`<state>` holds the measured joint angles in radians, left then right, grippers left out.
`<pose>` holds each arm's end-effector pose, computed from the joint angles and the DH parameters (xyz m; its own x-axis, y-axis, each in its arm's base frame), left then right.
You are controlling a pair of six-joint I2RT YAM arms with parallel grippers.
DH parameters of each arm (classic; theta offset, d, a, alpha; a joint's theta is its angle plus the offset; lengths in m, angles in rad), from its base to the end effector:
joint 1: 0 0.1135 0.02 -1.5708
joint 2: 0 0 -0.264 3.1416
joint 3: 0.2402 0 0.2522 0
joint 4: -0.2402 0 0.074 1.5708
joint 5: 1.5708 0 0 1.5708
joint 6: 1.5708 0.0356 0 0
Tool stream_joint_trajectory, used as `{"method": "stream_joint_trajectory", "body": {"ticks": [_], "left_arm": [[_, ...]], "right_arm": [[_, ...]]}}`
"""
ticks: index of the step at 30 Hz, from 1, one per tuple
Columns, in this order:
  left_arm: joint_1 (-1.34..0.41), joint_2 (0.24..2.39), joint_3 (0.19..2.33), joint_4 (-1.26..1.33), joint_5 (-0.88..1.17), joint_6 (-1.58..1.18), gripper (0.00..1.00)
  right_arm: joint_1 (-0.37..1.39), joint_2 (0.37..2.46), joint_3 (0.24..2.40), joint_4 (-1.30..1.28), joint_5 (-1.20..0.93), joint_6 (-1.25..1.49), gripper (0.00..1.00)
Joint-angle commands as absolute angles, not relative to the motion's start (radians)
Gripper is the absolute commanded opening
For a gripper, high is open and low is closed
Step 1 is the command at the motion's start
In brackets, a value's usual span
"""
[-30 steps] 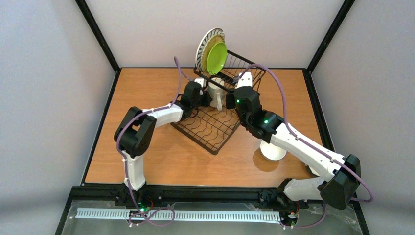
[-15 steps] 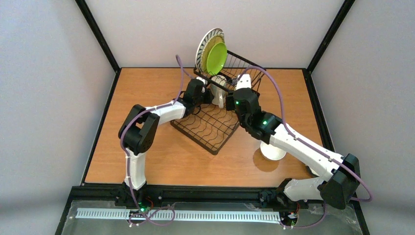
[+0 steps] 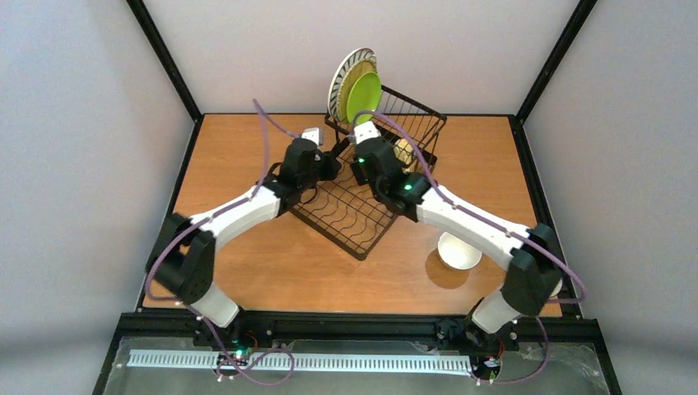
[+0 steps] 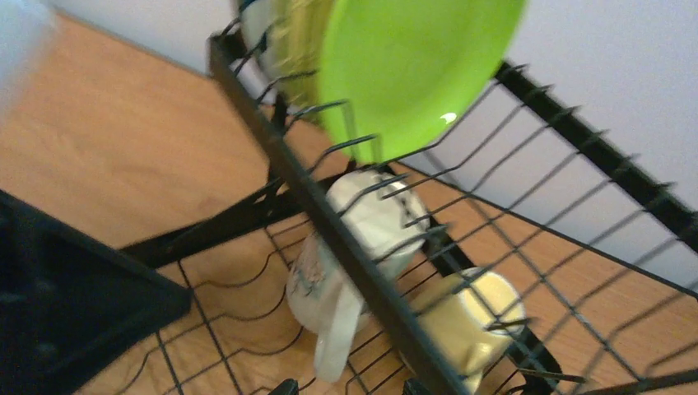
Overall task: Load the mixed dishes into the dish rack
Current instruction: Move the cup from the dish rack.
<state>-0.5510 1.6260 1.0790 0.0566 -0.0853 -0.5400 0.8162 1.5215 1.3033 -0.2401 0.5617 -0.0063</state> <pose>0.3182 -0.1919 0.2494 -0.5794 -0.2452 -0.7773 0.1862 0.8886 -0.4191 0.2553 0.2438 0.3367 -0.3012 -0.3282 -0.8953 -0.2913 0.9257 -0.2413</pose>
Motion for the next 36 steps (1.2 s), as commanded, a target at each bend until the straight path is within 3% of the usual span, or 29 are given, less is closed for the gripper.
{"method": "stream_joint_trajectory", "body": {"ticks": [1,19,30,36], "left_arm": [[-0.558,1.469,0.996,-0.040,-0.133,-0.607,0.77],[-0.558,0.858,0.650,-0.200,-0.206,-0.866,0.77],[-0.558,0.686,0.602,-0.259,-0.181,-0.885,0.77],[-0.558,0.625,0.595,-0.290,-0.173,-0.877,0.77]], "right_arm": [[0.872,1.621,1.358,-0.311,0.599,-0.099,0.73],[1.003,2.018,1.396,0.018,0.926,-0.399,0.72],[0.968,2.249,1.515,0.199,1.014,-0.610,0.70],[0.913,2.303,1.589,0.131,1.064,-0.578,0.69]]}}
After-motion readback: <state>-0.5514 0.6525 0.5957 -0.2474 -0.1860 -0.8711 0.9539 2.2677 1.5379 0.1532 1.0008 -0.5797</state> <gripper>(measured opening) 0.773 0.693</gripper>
